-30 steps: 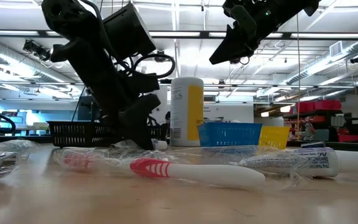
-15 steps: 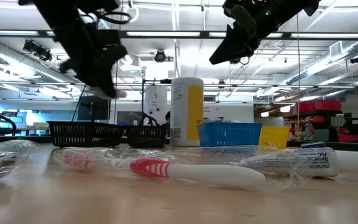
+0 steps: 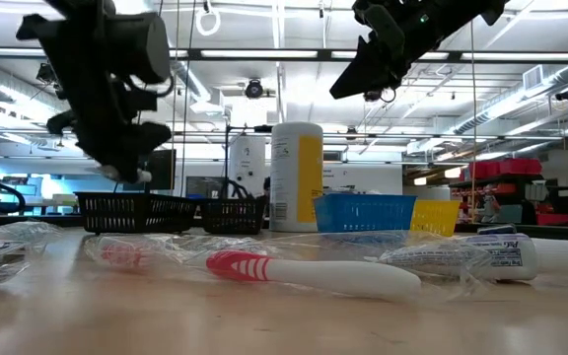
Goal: Pick & Place Travel size toiletries
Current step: Put the white toothpaste into the left black bin, then put the blue razor into the right black bin
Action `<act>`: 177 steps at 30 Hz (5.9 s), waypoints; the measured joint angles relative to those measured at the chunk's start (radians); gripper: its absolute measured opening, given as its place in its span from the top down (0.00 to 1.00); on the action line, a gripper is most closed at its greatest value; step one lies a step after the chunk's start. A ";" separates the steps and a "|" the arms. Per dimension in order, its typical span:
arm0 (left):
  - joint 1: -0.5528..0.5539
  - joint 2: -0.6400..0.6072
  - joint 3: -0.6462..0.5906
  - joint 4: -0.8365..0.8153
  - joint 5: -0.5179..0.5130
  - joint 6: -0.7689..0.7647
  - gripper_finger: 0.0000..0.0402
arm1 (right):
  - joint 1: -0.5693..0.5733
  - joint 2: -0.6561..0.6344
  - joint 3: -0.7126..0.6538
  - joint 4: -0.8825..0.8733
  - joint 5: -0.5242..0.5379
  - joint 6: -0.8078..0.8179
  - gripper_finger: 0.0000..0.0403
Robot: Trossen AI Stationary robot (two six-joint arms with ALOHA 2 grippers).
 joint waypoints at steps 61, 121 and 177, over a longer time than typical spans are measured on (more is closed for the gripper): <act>0.137 0.000 -0.035 0.789 0.124 0.934 0.57 | 0.160 0.000 -0.324 -0.545 -0.226 1.801 0.82; 0.174 0.000 -0.034 0.807 0.228 0.934 0.57 | 0.117 -0.025 -0.249 -0.544 -0.130 1.691 0.82; 0.174 0.000 -0.034 0.805 0.230 0.934 0.57 | 0.118 0.083 -0.321 -0.436 -0.114 1.805 0.82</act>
